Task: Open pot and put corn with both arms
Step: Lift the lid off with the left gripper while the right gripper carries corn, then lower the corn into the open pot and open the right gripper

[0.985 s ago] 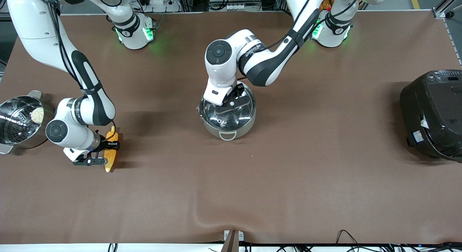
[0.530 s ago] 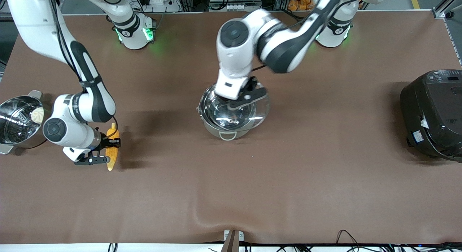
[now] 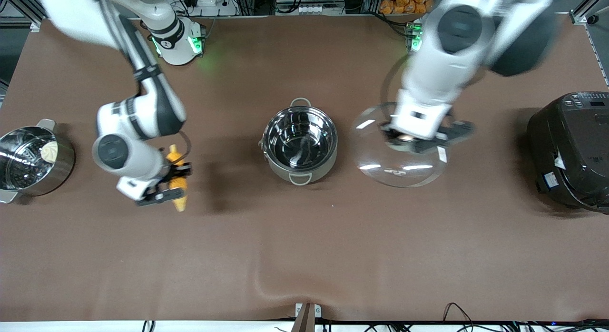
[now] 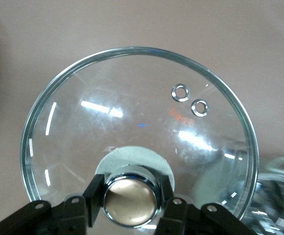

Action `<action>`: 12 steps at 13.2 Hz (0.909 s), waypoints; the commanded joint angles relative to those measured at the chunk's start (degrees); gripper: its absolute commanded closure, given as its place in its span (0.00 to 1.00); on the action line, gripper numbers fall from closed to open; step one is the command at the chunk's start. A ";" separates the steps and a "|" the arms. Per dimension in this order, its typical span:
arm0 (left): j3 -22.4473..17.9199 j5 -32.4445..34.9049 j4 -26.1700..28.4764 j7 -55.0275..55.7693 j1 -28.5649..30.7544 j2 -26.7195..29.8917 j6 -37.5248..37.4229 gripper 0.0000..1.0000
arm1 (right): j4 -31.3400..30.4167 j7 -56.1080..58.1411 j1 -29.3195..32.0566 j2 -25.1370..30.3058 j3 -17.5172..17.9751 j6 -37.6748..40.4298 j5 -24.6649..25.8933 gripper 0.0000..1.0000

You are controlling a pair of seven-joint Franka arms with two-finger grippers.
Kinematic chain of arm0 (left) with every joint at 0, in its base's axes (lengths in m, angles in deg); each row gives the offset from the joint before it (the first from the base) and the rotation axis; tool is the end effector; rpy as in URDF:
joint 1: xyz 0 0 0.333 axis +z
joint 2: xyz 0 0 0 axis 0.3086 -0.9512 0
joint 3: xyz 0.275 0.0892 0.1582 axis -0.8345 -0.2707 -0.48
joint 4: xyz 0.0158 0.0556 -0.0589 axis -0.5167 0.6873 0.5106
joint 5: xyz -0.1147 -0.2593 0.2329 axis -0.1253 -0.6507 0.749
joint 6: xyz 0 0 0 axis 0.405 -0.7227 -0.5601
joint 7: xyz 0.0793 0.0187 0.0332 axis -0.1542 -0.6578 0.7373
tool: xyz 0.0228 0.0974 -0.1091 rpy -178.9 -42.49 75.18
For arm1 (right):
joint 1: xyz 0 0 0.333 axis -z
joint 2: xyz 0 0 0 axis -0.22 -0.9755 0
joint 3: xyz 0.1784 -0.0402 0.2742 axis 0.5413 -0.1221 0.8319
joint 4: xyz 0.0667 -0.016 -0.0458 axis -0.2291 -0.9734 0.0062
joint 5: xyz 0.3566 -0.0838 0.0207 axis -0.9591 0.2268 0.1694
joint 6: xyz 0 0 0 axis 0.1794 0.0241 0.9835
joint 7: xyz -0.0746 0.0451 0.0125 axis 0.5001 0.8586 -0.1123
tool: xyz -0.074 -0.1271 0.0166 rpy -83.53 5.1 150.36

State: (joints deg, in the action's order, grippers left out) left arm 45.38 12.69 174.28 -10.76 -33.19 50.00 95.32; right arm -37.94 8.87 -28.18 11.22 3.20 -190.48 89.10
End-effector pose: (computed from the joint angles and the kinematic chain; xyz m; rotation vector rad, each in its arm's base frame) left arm 0.5450 -0.2315 0.5077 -3.0255 -0.4892 0.0097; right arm 0.5765 0.1821 0.3008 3.0621 0.3961 -0.2132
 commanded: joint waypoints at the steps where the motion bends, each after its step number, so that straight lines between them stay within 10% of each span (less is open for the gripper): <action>1: 1.20 -1.61 8.55 -5.80 7.28 3.58 3.02 1.00 | 1.41 -4.39 -8.66 1.65 -0.01 1.02 -0.08 1.00; 12: 1.11 -1.62 40.46 -7.22 15.04 4.81 36.06 1.00 | 12.15 -3.95 -28.47 -5.19 -0.27 0.23 8.26 1.00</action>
State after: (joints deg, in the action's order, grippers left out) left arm 45.76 11.51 209.84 -16.89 -19.05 51.73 127.32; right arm -28.65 5.11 -54.11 9.84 3.68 -190.57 95.05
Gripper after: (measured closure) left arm 0.498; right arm 0.634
